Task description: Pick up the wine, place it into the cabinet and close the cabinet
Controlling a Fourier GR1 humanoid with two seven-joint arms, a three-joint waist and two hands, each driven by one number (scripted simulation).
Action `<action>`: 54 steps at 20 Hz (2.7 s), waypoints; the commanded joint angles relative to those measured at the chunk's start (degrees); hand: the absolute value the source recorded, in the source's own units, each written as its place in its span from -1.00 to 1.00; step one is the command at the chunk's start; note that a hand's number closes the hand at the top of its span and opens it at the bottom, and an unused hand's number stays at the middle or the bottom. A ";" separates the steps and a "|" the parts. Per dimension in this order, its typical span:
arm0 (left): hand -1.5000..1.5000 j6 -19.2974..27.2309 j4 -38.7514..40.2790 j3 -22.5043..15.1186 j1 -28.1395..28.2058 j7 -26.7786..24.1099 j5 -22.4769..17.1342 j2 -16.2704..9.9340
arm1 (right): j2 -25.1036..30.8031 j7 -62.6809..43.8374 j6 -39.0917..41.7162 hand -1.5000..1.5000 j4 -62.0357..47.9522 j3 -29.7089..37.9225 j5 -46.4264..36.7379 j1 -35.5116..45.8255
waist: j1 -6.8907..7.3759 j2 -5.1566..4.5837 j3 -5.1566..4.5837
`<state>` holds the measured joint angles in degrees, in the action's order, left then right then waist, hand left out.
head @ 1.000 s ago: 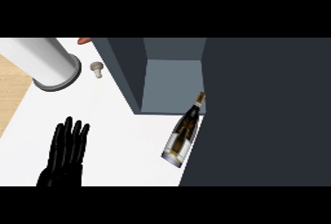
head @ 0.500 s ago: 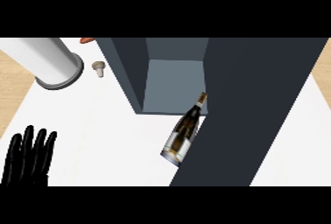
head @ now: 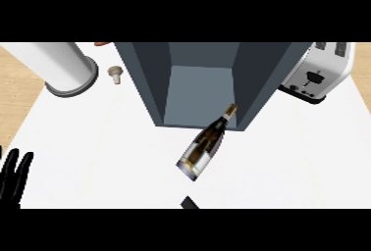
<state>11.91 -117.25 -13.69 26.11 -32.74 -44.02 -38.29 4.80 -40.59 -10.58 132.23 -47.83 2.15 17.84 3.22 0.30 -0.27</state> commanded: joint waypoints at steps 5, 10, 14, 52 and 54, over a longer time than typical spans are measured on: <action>-1.00 -7.01 -0.31 5.76 2.12 0.03 -4.56 -3.02 | -4.63 -1.98 -11.75 1.00 -16.00 5.29 7.54 23.98 | 1.38 -0.37 -0.06; -1.00 -7.74 1.95 7.95 -0.85 1.73 -6.01 -3.81 | -4.70 1.14 -12.62 1.00 -26.04 7.60 12.91 34.56 | 0.87 -0.85 -0.03; -1.00 -10.46 0.82 11.10 1.59 1.93 -8.28 -5.33 | -4.79 4.75 -12.32 1.00 -33.77 9.01 15.09 37.89 | 2.25 -0.90 0.03; -1.00 -15.19 0.52 16.59 -2.54 8.52 -16.84 -7.70 | 4.71 31.99 8.97 1.00 -87.53 26.28 39.55 54.60 | -2.77 -2.51 0.31; -1.00 -14.45 -0.34 15.10 -3.04 9.32 -16.44 -7.64 | 4.71 32.92 10.24 1.00 -88.14 25.64 40.25 54.98 | -3.33 -2.86 0.34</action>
